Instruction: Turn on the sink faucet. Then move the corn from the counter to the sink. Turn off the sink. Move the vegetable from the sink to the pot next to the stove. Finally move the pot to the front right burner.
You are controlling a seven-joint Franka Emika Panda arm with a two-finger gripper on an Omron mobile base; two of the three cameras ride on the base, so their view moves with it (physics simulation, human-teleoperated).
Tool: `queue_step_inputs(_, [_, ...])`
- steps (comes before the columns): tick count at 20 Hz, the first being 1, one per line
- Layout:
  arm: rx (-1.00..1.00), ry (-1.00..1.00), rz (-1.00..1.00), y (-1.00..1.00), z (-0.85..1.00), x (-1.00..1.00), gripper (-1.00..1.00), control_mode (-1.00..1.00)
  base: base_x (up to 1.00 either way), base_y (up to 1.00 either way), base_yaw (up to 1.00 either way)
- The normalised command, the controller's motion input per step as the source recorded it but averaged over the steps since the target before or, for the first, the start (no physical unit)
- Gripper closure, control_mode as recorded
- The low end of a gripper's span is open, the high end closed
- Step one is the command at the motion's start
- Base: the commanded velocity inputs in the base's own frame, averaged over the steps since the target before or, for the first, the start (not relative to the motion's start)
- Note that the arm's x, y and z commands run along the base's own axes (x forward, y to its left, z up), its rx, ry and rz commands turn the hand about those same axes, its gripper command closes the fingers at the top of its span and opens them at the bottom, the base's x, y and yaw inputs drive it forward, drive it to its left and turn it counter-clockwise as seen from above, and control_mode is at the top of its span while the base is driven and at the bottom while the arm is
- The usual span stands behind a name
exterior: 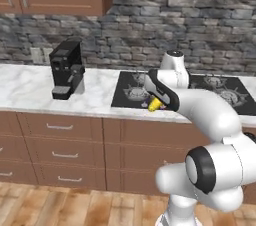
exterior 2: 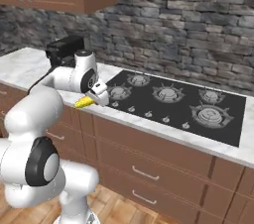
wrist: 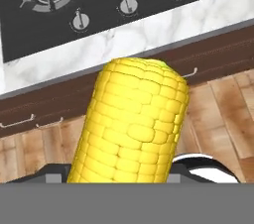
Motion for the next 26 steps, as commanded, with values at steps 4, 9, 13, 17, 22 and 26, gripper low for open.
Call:
queue_step_inputs(4, [0.0, 0.0, 0.0, 0.0, 0.0, 0.0, 1.0, 1.0, 0.31, -0.7, -0.23])
queue_step_inputs(9, [0.0, 0.0, 0.0, 0.0, 0.0, 0.0, 1.0, 1.0, 0.31, -0.66, -0.22])
queue_step_inputs(13, [0.0, 0.0, 0.0, 0.0, 0.0, 0.0, 1.0, 1.0, 0.31, -0.65, -0.21])
queue_step_inputs(17, [0.0, 0.0, 0.0, 0.0, 0.0, 0.0, 1.0, 1.0, 0.36, -0.6, -0.22])
queue_step_inputs(22, [0.0, 0.0, 0.0, 0.0, 0.0, 0.0, 1.0, 1.0, 0.44, -0.5, -0.22])
queue_step_inputs(26, [0.0, 0.0, 0.0, 0.0, 0.0, 0.0, 1.0, 1.0, 0.47, -0.38, -0.21])
